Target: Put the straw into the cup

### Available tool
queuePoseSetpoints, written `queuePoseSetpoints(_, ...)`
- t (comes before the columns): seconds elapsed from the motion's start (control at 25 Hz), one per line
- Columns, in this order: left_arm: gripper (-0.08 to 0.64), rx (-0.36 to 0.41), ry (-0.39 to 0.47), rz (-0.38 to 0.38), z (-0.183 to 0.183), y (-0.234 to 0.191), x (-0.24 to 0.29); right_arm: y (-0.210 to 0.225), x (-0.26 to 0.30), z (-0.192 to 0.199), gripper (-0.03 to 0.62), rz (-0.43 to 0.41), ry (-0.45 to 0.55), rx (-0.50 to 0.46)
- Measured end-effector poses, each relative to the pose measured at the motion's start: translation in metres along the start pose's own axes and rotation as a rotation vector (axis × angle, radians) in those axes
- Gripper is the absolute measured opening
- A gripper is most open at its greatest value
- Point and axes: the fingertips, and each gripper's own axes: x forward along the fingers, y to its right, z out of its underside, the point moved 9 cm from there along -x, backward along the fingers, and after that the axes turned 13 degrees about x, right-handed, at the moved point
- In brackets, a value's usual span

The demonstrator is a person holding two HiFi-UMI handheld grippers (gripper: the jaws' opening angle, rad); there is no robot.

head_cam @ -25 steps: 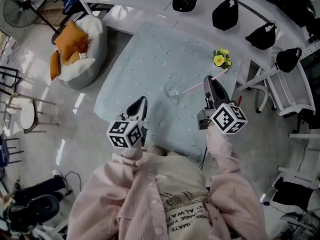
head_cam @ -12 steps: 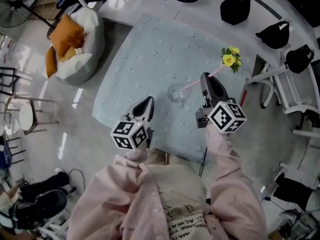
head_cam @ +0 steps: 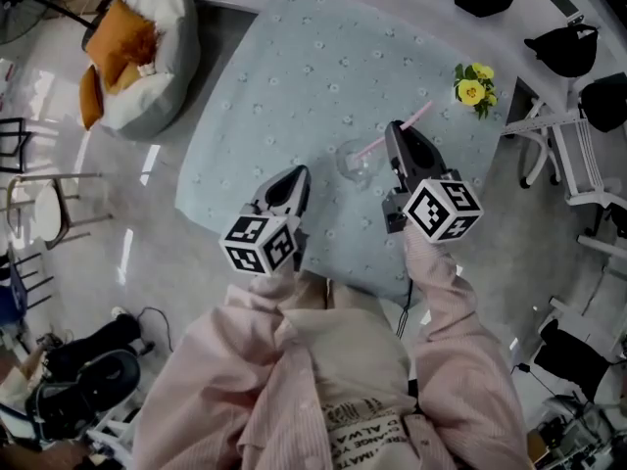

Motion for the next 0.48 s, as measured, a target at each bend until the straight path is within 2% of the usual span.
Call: queuePoseSetpoints(0.48, -0.002, -0.031, -0.029, 0.020, 0.014, 0.000, 0.007, 0.009, 0.014, 0.024, 0.025, 0.010, -0.044, 0.011)
